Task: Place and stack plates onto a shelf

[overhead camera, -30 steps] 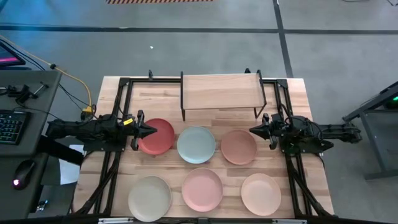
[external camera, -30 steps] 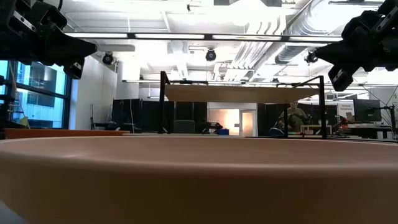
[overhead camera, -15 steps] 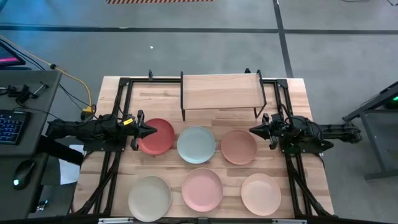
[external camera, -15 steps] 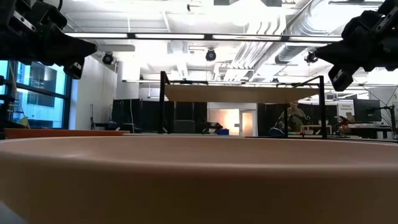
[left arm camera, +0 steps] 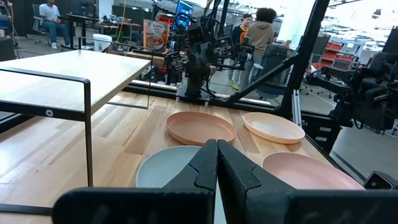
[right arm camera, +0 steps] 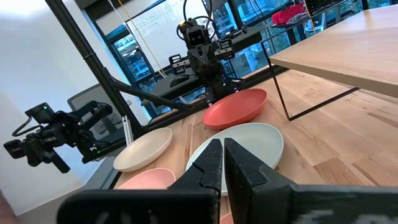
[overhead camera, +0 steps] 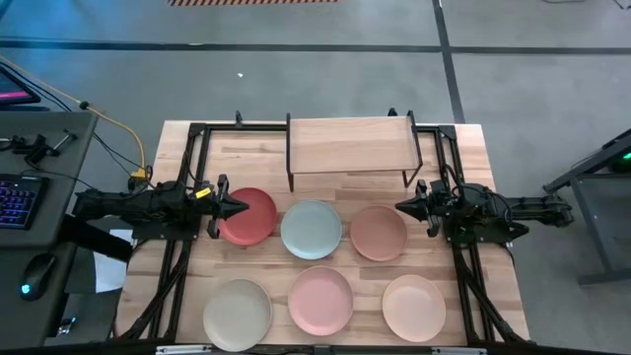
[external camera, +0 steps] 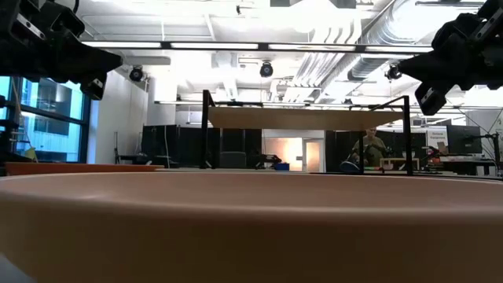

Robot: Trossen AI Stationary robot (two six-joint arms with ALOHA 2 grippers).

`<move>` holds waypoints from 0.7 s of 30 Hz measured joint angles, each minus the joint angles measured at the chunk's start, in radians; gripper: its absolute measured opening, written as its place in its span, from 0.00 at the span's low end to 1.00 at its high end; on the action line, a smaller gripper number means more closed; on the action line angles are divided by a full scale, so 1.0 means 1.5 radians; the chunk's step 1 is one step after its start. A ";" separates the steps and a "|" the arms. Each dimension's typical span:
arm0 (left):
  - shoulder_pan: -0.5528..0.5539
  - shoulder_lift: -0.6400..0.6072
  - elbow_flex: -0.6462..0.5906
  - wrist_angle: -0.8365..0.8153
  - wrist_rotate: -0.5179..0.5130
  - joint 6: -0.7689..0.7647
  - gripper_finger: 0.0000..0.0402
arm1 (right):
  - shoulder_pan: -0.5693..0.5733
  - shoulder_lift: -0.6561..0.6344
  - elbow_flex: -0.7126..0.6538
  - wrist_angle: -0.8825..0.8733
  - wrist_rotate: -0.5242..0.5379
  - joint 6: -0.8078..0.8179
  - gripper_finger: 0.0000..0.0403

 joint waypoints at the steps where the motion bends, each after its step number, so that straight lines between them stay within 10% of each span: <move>1: 0.000 0.000 0.000 0.000 0.000 0.000 0.00 | 0.000 0.000 0.000 0.000 0.000 0.000 0.00; 7: 0.000 0.000 0.000 0.000 0.000 0.000 0.00 | 0.000 0.001 0.000 0.025 0.046 -0.013 0.00; 16: 0.000 0.000 0.000 0.000 0.000 0.000 0.00 | 0.000 0.000 0.005 0.292 0.327 0.238 0.00; 21: 0.000 0.000 0.000 0.000 0.000 0.000 0.00 | 0.005 0.020 0.049 0.305 0.256 0.271 0.01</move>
